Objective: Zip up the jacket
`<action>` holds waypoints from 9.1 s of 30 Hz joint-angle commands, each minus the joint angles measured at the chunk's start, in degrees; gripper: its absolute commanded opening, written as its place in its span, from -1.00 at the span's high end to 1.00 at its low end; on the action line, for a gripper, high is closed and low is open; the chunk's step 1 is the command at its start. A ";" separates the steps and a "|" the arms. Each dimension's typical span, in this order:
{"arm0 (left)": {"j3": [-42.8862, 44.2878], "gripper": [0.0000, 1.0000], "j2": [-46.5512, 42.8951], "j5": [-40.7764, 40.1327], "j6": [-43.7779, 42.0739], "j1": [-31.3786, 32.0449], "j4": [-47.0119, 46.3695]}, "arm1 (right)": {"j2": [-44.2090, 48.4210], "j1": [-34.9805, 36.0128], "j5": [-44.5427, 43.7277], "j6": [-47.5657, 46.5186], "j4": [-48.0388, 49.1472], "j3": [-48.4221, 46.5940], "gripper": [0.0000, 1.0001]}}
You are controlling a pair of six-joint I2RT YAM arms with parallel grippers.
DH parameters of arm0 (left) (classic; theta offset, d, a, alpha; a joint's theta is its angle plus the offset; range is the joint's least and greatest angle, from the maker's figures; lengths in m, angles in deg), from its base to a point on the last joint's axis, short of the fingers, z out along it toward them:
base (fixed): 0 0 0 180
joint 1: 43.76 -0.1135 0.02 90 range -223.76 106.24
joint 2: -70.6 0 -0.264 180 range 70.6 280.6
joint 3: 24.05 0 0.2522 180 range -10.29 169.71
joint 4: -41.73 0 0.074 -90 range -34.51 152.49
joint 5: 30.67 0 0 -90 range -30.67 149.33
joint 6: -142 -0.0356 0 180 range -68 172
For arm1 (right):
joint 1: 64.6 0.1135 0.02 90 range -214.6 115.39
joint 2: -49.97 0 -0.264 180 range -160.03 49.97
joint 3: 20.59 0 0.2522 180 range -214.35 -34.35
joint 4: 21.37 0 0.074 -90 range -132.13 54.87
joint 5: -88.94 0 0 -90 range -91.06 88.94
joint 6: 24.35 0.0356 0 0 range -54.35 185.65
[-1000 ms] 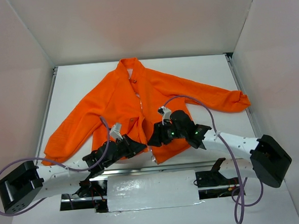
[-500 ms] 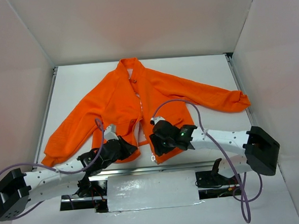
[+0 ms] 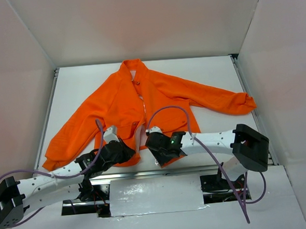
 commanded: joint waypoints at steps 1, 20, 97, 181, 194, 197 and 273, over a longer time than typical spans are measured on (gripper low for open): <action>1.26 1.00 -0.22 -0.30 -2.34 -0.27 1.02 | -0.57 0.89 -1.71 2.23 0.32 -1.90 -0.03; 1.26 1.00 2.07 2.69 -4.10 -0.44 -1.18 | -10.85 2.82 3.19 2.41 1.46 -2.43 0.56; 3.20 1.00 -12.96 -12.43 -7.78 -1.23 5.61 | 8.55 -10.89 -6.83 -1.11 50.23 5.55 1.00; -5.68 1.00 0.48 -6.19 -8.76 -1.23 -37.39 | 14.72 3.44 -23.78 23.68 38.99 9.53 1.00; -6.47 1.00 0.66 -4.61 -8.93 -1.23 -37.91 | 14.10 3.44 -25.18 23.06 38.29 8.47 1.00; -6.30 1.00 0.48 -3.99 -9.72 -1.14 -37.56 | 13.75 3.44 -25.45 22.71 37.85 8.21 1.00; -11.84 1.00 0.48 10.43 -31.44 -1.23 -44.07 | 8.22 -1.48 -10.33 17.61 16.49 -2.69 1.00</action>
